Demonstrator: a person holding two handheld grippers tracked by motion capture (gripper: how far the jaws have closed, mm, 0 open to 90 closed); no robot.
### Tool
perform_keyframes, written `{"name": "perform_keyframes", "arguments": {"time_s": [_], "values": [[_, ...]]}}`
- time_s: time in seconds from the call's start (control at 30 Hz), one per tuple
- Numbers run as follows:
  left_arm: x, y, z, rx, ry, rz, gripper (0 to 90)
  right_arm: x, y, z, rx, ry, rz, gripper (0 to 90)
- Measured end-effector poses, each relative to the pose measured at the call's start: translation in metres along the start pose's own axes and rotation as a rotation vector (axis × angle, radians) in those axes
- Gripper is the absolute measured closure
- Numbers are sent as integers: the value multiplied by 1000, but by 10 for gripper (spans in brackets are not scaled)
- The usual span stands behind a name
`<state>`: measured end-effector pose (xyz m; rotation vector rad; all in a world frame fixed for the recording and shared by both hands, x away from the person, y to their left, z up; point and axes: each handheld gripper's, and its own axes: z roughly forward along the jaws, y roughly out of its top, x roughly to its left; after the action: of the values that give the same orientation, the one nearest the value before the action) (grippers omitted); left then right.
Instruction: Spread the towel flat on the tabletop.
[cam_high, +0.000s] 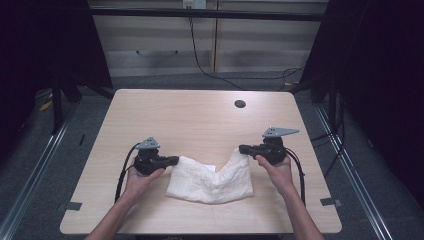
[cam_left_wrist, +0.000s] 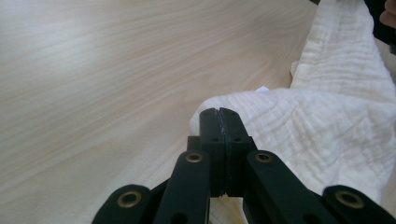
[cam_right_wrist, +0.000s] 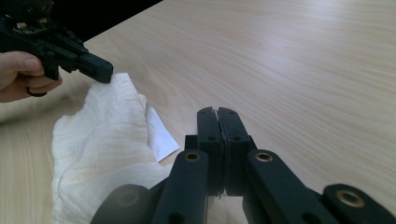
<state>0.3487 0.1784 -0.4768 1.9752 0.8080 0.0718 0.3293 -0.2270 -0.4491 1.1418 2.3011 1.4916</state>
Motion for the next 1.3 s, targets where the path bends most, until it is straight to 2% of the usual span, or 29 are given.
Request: {"name": "perform_keyframes", "arguments": {"time_s": [0.03,0.13,0.17,0.2,0.23,0.3,0.33,0.37,0.43,0.5,0.57,0.6,0.67,0.7,0.73,0.77,0.8,0.83,0.87,0.9,0.97,1.0,1.03,1.07,1.17,1.23,1.3], "values": [[0,0,0,0,0,0,896,0,1,-2,-6,-3,0,886],[2,12,-13,-64,5,0,897,-1,3,-6,-16,-11,0,887],[1,16,-17,-80,5,-1,897,-3,9,-12,-35,-20,0,887],[1,25,-26,-110,14,16,897,-3,12,-16,-45,-27,-2,887],[1,25,-26,-110,14,16,897,-3,12,-16,-45,-27,-2,887],[2,36,-34,-138,31,28,897,-3,21,-24,-60,-40,-14,887],[3,49,-42,-168,47,44,897,-4,32,-32,-80,-56,-25,888],[3,49,-42,-168,47,44,897,-4,37,-36,-89,-65,-32,887],[4,63,-51,-201,65,59,897,-5,43,-39,-99,-73,-39,887],[2,76,-59,-239,70,77,897,-5,60,-50,-147,-88,-49,888],[-2,81,-65,-264,80,103,897,-5,64,-53,-167,-86,-50,888],[-8,78,-62,-248,99,132,897,-2,65,-55,-182,-85,-55,888],[-9,72,-59,-235,93,134,897,0,63,-54,-169,-89,-63,888],[-10,57,-50,-205,83,124,897,2,52,-49,-136,-82,-68,888],[-10,57,-50,-205,83,124,897,2,52,-49,-136,-82,-68,888],[-10,48,-45,-183,78,120,897,3,45,-46,-118,-79,-65,888],[-10,30,-35,-136,69,107,897,5,29,-40,-80,-73,-59,888],[-10,30,-35,-136,69,107,897,5,29,-40,-80,-73,-59,888],[-11,14,-29,-96,62,97,897,5,14,-36,-50,-68,-50,888],[-11,14,-29,-96,62,97,897,5,14,-36,-50,-68,-50,888],[-11,0,-25,-55,59,89,896,6,0,-34,-20,-68,-39,888],[-13,-9,-23,-10,58,89,896,7,-12,-33,9,-71,-29,888],[-13,-9,-23,-10,58,89,896,7,-12,-33,9,-71,-29,888],[-14,-13,-22,18,57,103,896,8,-24,-32,38,-79,-23,888],[-19,-23,-18,78,52,122,895,11,-34,-30,68,-88,-21,888],[-21,-30,-15,107,30,125,895,13,-46,-29,103,-99,-9,887],[-23,-32,-14,120,32,137,895,14,-49,-29,116,-107,-6,887]]}}
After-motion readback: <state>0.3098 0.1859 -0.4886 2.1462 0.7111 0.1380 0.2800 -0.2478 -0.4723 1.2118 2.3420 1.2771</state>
